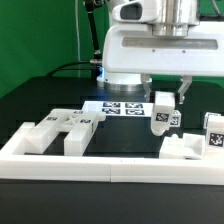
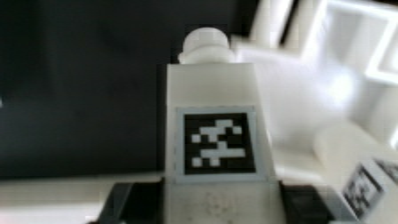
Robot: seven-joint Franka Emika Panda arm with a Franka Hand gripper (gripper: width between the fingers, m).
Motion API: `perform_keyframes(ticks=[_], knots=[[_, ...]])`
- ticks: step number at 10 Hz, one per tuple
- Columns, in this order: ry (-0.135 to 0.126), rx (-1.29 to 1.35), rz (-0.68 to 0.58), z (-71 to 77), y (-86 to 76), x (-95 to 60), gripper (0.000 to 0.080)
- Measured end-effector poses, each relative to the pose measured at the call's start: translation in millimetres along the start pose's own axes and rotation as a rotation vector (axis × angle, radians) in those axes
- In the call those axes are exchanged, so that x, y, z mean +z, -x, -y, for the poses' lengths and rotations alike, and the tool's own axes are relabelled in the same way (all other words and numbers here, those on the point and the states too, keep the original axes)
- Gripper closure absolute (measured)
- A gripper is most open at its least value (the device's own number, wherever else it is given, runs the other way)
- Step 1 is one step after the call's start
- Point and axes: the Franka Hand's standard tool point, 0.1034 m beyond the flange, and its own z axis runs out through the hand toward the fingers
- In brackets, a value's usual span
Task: Assemble chair
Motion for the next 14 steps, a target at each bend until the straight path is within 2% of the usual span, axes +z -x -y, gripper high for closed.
perform_keyframes(ticks=[3, 7, 10, 12, 14], knots=[[-0.006, -0.015, -0.148, 6.4, -15.6, -7.6, 0.0508], [-0.005, -0.015, -0.115, 6.7, -12.9, -5.0, 0.0508], [-0.007, -0.021, -0.129, 8.4, -18.4, -7.6, 0.0508], [-0.007, -0.027, -0.280, 8.4, -24.3, -9.9, 0.0508], [-0.006, -0.038, -0.350, 11.7, -17.6, -5.2, 0.0508]])
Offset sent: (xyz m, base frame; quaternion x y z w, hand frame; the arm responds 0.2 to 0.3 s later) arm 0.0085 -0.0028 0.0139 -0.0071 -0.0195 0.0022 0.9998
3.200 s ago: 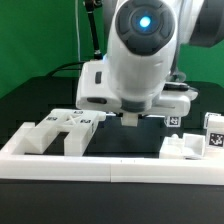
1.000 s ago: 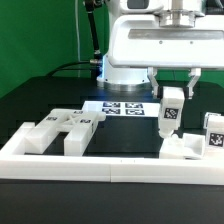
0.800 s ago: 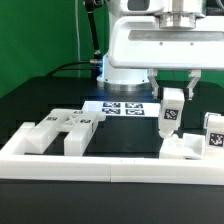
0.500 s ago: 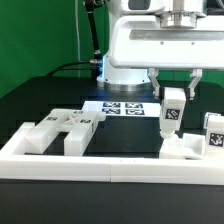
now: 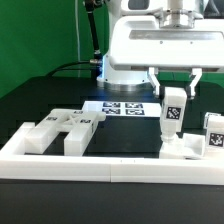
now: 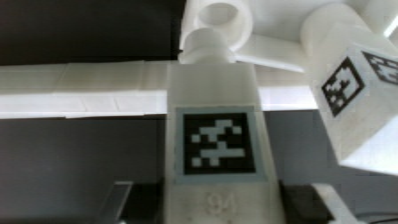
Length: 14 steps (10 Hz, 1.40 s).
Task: Assemble chair
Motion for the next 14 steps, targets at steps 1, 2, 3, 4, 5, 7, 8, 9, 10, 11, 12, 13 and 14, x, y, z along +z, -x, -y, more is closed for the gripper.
perform_keyframes(ticks=[1, 2, 3, 4, 5, 7, 8, 9, 10, 11, 12, 13, 14], knots=[[-0.002, -0.002, 0.010, 2.0, -0.7, -0.4, 0.0508], [-0.002, -0.002, 0.010, 2.1, -0.2, 0.3, 0.0508], [-0.001, -0.004, 0.012, 2.0, 0.6, 1.0, 0.0508], [-0.001, -0.006, 0.014, 1.7, 1.5, 2.4, 0.0508], [0.001, -0.011, 0.018, 1.0, 2.8, 5.4, 0.0508], [0.002, -0.014, 0.020, 2.3, 2.8, 9.7, 0.0508], [0.002, -0.014, 0.018, 2.6, 1.5, 10.5, 0.0508], [0.002, -0.015, 0.019, 2.6, 2.0, 11.7, 0.0508], [0.003, -0.016, 0.023, 2.7, 3.9, 13.2, 0.0508], [0.003, -0.017, 0.026, 3.3, 6.0, 15.0, 0.0508], [0.003, -0.019, 0.030, 3.6, 8.7, 17.2, 0.0508], [0.004, -0.020, 0.033, 3.7, 10.8, 19.0, 0.0508], [0.005, -0.022, 0.035, 3.8, 13.3, 21.3, 0.0508]])
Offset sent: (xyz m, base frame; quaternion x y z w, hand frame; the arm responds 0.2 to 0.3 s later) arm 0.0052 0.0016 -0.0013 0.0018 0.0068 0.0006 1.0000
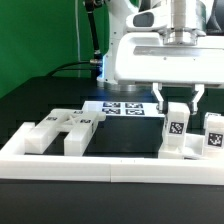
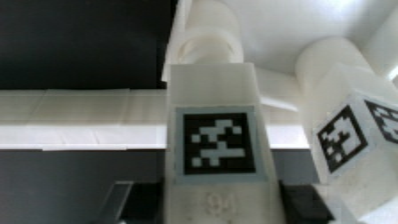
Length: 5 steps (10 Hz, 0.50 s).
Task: Assemble chair
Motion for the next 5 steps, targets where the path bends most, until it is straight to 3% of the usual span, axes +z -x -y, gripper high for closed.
perform_keyframes(ticks=[5], knots=[[0.000, -0.008, -0.132, 6.1, 0.4, 1.3, 0.0508]])
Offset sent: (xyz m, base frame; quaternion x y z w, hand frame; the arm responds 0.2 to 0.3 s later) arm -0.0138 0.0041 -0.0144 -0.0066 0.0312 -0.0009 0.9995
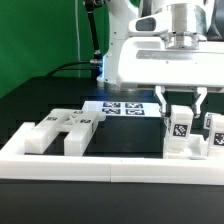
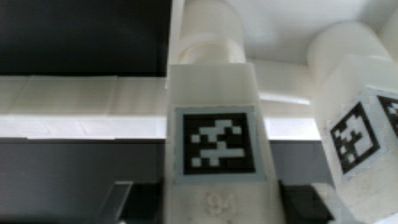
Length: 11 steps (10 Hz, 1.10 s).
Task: Assemble chair
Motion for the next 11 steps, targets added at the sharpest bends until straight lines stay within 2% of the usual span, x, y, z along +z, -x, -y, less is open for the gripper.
perform_keyframes(ticks=[5, 6, 7, 8, 9, 11], knots=[[0.000, -0.023, 0.016, 0.6, 0.6, 1.0, 0.0508], [0.000, -0.028, 0.017, 0.7, 0.7, 1.0, 0.0243], [0.000, -0.032, 0.017, 0.7, 0.8, 1.1, 0.0243], [0.001, -0.041, 0.018, -0.4, 1.0, 1.2, 0.0179], [0.006, -0.058, 0.020, -5.4, 1.2, 1.6, 0.0159], [0.012, -0.082, 0.021, -12.4, 1.3, 1.9, 0.0151]])
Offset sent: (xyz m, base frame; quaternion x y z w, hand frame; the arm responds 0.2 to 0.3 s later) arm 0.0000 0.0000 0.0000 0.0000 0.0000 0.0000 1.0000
